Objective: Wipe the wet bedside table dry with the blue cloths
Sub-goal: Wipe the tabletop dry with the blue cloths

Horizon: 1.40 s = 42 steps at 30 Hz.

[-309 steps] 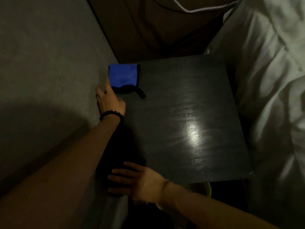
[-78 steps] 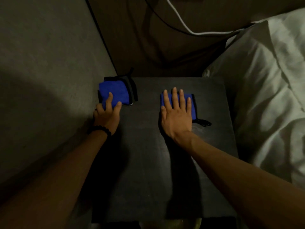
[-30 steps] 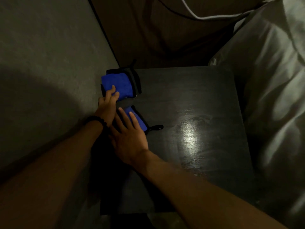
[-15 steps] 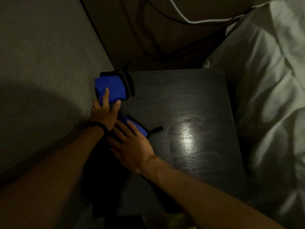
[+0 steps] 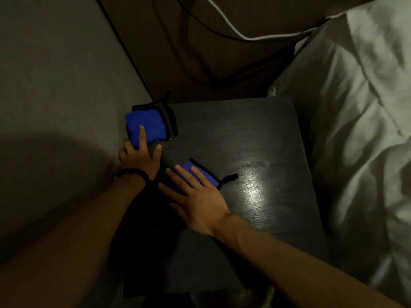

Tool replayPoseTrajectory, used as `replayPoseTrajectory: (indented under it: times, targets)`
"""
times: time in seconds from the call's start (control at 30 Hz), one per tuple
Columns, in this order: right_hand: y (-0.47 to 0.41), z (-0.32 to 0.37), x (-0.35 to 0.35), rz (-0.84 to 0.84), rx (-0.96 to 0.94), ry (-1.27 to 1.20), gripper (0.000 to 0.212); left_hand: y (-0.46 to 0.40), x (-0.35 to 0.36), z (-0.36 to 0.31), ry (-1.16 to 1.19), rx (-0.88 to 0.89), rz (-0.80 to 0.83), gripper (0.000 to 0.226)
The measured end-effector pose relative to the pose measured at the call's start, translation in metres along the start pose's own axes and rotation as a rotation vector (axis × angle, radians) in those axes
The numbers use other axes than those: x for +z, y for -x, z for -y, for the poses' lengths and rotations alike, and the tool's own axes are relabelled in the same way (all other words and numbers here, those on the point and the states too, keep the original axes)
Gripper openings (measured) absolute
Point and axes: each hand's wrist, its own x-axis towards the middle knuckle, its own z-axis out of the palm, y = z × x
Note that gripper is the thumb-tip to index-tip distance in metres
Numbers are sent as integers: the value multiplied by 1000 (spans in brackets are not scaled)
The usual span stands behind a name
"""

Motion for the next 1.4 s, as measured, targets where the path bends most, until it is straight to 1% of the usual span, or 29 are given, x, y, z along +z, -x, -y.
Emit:
replayPoseTrajectory:
  times: [0.3, 0.47, 0.73, 0.9, 1.1, 1.27, 1.4]
  targets:
    - [14, -29, -16, 94, 58, 111, 57, 11, -6, -8, 15, -38, 25, 69]
    - [23, -53, -29, 119, 110, 140, 58, 13, -9, -14, 39, -71, 72, 67]
    - [40, -92, -36, 102, 196, 207, 58, 10, -9, -11, 14, -84, 133, 67]
    - [52, -113, -43, 119, 252, 223, 59, 10, -11, -10, 53, -77, 157, 67]
    - [62, -124, -53, 109, 332, 221, 59, 9, -14, -8, 69, -77, 199, 67]
    - [74, -132, -60, 112, 411, 234, 61, 10, -15, -8, 124, -72, 193, 67]
    - [84, -139, -63, 107, 468, 215, 62, 10, -15, -8, 143, -87, 220, 67]
